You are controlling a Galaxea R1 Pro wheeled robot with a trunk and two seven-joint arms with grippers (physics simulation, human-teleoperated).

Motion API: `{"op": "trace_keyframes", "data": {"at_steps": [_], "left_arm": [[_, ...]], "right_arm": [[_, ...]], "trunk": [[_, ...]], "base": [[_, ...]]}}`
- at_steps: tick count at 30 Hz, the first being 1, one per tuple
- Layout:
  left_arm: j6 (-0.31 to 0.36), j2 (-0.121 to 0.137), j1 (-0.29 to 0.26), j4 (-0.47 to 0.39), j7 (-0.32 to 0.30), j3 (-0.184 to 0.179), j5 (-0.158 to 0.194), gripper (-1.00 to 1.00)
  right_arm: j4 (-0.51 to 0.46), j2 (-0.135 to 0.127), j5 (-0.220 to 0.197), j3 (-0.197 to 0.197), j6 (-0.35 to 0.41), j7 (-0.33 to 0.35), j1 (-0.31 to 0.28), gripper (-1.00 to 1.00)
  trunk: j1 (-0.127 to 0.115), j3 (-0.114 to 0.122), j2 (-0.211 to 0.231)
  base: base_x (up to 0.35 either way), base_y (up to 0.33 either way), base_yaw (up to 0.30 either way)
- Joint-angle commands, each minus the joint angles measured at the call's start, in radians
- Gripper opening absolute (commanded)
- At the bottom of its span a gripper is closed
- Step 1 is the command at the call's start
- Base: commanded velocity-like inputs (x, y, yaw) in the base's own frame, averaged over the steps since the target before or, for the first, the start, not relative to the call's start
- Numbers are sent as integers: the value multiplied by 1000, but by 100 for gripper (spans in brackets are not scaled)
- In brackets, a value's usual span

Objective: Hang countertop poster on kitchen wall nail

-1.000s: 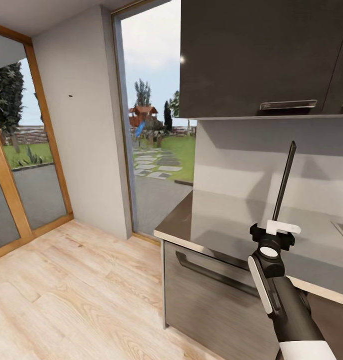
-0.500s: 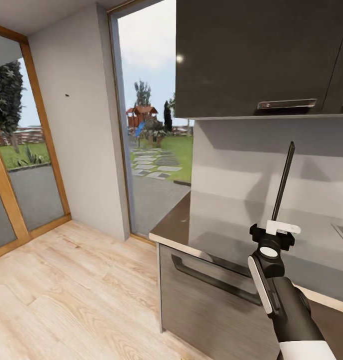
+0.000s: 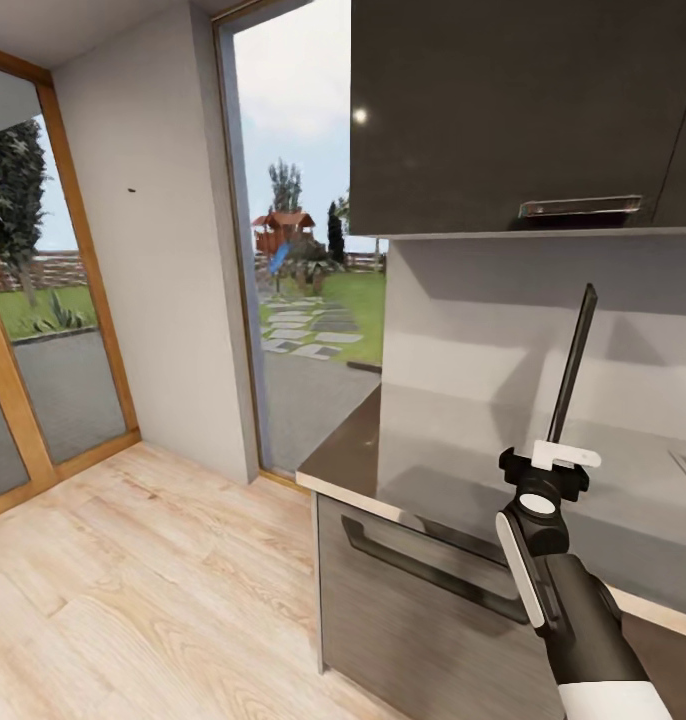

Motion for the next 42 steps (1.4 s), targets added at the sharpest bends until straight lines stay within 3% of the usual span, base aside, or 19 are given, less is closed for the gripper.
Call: {"op": "trace_keyframes", "data": {"at_steps": [1, 42], "left_arm": [[-2, 0, 0, -1, 0, 0, 0, 100], [-2, 0, 1, -2, 0, 1, 0, 100]], "right_arm": [[-1, 0, -1, 1, 7, -4, -1, 100], [-1, 0, -1, 1, 7, -5, -1, 100]], "trunk": [[0, -1, -1], [0, -1, -1]], "base": [[24, 0, 0], [38, -33, 0]]}}
